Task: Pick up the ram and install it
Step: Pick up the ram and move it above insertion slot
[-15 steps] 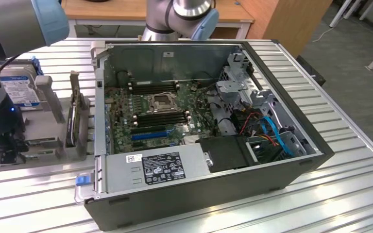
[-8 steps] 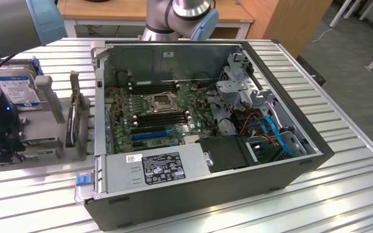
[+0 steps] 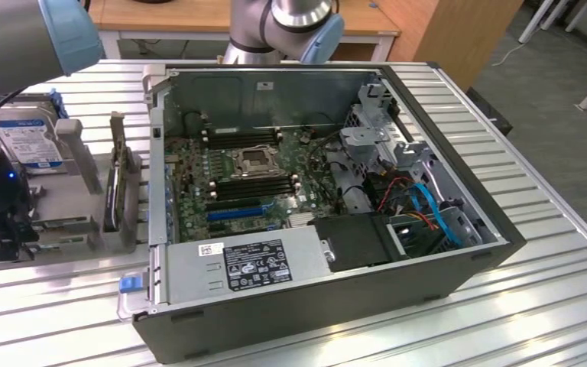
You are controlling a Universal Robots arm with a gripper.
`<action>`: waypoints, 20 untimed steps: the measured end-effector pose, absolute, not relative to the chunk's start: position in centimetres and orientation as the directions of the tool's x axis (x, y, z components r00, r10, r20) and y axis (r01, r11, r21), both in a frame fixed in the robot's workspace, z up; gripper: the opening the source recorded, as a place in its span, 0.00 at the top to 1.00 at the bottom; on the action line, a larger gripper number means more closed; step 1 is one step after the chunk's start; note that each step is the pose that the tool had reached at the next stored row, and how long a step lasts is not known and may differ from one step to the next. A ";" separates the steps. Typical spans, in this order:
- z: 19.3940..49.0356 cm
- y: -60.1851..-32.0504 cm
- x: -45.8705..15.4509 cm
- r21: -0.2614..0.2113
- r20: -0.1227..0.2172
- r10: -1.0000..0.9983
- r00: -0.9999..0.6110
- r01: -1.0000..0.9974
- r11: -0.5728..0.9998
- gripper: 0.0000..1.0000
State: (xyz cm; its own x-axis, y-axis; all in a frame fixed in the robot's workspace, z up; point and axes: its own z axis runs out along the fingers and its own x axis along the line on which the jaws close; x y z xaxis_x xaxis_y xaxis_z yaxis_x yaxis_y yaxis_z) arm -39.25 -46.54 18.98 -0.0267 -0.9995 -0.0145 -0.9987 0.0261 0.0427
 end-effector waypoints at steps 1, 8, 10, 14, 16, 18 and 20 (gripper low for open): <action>19.0 -46.5 -39.3 0.043 -0.015 -1.000 -0.027 -0.999 0.026 0.65; 18.9 -46.5 -39.3 0.043 -0.015 -1.000 -0.027 -0.999 0.026 0.66; 18.9 -46.5 -39.2 0.043 -0.015 -1.000 -0.027 -0.999 0.026 0.73; 18.9 -46.5 -39.2 0.043 -0.015 -1.000 -0.027 -0.999 0.026 0.75; 18.9 -46.5 -39.3 0.043 -0.015 -1.000 -0.027 -0.999 0.026 0.81; 18.8 -46.6 -39.2 0.043 -0.015 -1.000 -0.027 -0.999 0.026 0.81; 18.7 -46.6 -39.3 0.043 -0.015 -1.000 -0.027 -0.999 0.026 0.81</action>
State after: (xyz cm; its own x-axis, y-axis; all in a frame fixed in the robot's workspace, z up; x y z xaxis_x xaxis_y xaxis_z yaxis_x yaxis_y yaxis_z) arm -39.26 -46.58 18.74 -0.0266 -0.9995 -0.0146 -0.9987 0.0260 0.0427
